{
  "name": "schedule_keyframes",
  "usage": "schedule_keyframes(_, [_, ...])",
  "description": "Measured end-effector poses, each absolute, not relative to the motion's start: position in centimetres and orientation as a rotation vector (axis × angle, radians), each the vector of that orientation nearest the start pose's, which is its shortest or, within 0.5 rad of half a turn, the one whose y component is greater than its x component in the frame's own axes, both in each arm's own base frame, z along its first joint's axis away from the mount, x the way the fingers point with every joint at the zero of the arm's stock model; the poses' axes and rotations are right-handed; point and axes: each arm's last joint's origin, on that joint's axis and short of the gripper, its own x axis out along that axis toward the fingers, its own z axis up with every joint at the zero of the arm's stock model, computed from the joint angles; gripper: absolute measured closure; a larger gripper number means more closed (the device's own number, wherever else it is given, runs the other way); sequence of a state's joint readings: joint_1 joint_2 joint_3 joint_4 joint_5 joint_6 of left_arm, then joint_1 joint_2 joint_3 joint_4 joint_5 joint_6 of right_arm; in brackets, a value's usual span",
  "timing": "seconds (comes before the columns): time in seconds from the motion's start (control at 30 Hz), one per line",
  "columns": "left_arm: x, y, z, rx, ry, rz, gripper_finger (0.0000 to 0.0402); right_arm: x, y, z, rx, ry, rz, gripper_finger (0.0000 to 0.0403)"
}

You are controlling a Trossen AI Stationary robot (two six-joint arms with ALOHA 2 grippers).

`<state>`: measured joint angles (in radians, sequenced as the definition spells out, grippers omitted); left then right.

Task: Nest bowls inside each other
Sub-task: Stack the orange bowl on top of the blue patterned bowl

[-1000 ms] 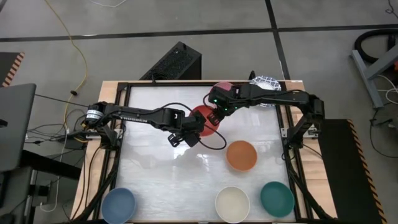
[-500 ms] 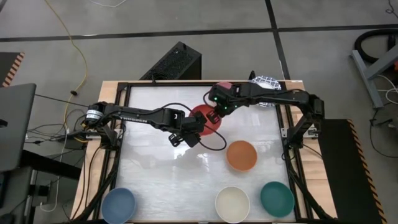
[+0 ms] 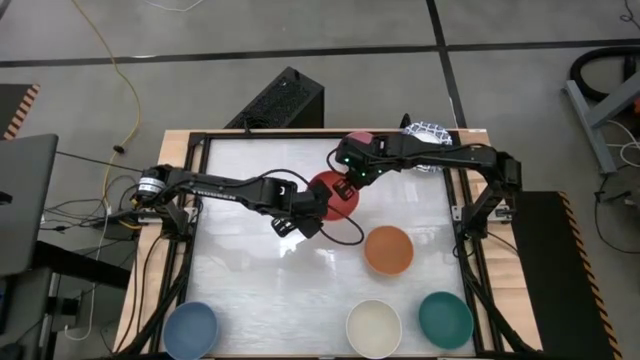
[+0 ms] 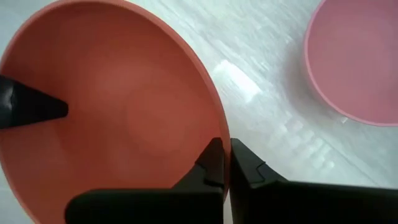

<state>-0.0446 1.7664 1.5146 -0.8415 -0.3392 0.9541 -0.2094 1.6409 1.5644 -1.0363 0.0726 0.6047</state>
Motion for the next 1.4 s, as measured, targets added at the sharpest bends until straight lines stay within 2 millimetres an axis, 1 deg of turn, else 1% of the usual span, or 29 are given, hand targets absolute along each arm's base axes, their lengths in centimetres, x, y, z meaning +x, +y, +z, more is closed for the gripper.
schedule_keyframes(0.13, [36.6,-1.0,27.5,1.063,1.159,-0.252,0.0289,32.4,-7.3,32.2,0.632,0.990,-0.551,0.0391])
schedule_keyframes(0.27, [36.3,-1.2,28.2,1.031,1.150,-0.259,0.0286,32.3,-7.7,32.2,0.647,0.995,-0.537,0.0391])
schedule_keyframes(0.37, [36.0,-1.1,29.1,1.008,1.126,-0.242,0.0286,32.1,-8.2,32.2,0.668,0.998,-0.525,0.0392])
schedule_keyframes(0.53, [35.1,-1.0,31.2,0.962,1.043,-0.186,0.0286,31.9,-9.0,32.3,0.676,0.996,-0.510,0.0392])
schedule_keyframes(0.67, [34.1,-0.7,32.9,0.916,0.989,-0.132,0.0286,31.8,-9.4,32.3,0.675,0.994,-0.513,0.0392])
schedule_keyframes(0.83, [33.3,-0.1,34.1,0.844,0.957,-0.071,0.0286,31.7,-9.8,32.3,0.677,0.992,-0.511,0.0392])
schedule_keyframes(0.93, [32.7,-0.1,34.8,0.774,0.932,-0.021,0.0286,31.5,-10.4,32.3,0.686,0.986,-0.525,0.0392])
schedule_keyframes(1.2, [32.1,-0.1,35.7,0.587,0.889,0.090,0.0286,30.8,-12.4,32.3,0.713,0.966,-0.578,0.0392])
schedule_keyframes(1.4, [32.1,0.0,35.8,0.490,0.877,0.146,0.0286,29.9,-14.5,32.3,0.745,0.945,-0.636,0.0390])
